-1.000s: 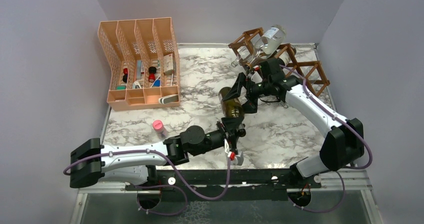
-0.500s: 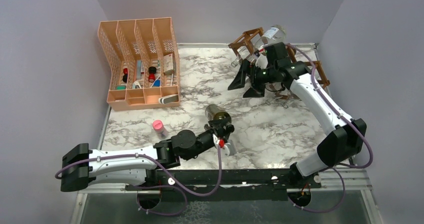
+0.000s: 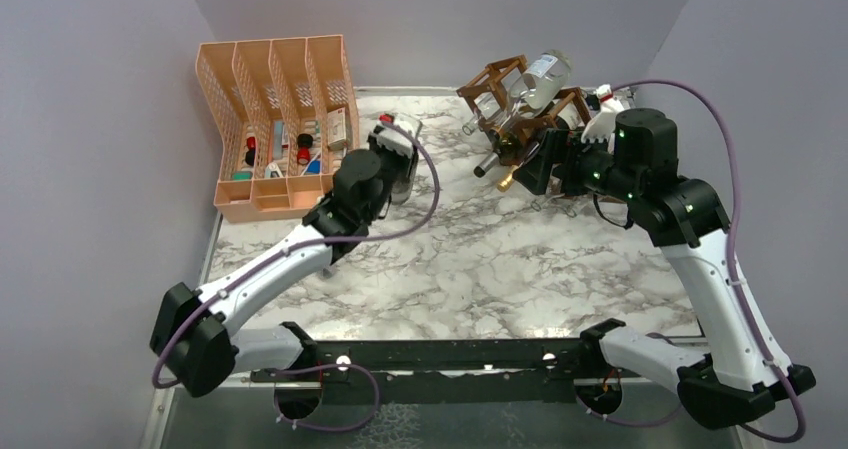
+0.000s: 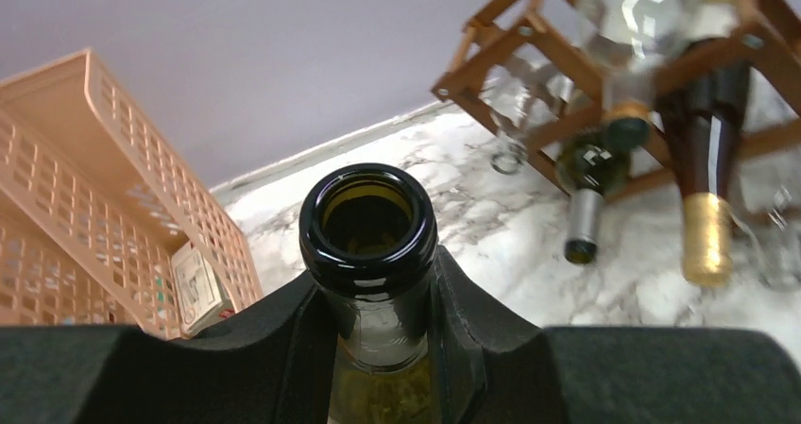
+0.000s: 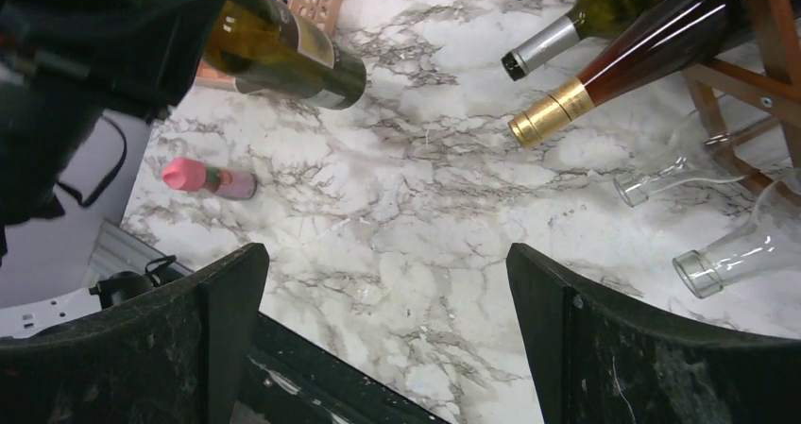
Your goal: Take the wine bottle off the wine rack
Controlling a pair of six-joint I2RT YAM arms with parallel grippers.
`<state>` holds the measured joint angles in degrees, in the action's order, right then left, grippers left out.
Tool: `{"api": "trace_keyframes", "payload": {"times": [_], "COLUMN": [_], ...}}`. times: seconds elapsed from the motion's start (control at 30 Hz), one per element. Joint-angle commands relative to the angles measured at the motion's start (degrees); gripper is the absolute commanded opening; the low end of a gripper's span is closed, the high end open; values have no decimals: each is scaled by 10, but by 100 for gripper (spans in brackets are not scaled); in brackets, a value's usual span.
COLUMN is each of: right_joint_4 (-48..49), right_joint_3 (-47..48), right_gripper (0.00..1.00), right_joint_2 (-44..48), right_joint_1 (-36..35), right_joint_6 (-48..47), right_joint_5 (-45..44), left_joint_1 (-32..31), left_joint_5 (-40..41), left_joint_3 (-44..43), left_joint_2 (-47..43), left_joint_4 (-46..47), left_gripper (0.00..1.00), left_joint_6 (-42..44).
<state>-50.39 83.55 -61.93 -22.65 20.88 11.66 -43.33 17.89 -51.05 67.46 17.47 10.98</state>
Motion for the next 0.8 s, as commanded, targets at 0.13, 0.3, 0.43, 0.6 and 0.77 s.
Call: {"api": "trace_keyframes", "payload": {"times": [0.13, 0.3, 0.43, 0.6, 0.77], "right_joint_4": [-21, -37, -40, -34, -28], "right_joint_3": [-26, -30, -30, -35, -32], "right_gripper": [100, 100, 100, 100, 100], "right_joint_2": [30, 44, 49, 43, 34], "right_joint_1": [1, 1, 1, 1, 1], "right_joint_6": [-28, -27, -27, -26, -26], "right_joint_5": [-56, -69, -78, -77, -70], "left_joint_1": [111, 147, 159, 159, 158], "left_joint_5": [7, 32, 27, 34, 32], "left_joint_3": [-143, -176, -188, -182, -174], "left_joint_2": [150, 216, 249, 254, 249], "left_joint_4": [14, 32, 34, 25, 15], "left_gripper": [0, 0, 0, 0, 39], "left_joint_6": [-131, -122, -124, -128, -127]}}
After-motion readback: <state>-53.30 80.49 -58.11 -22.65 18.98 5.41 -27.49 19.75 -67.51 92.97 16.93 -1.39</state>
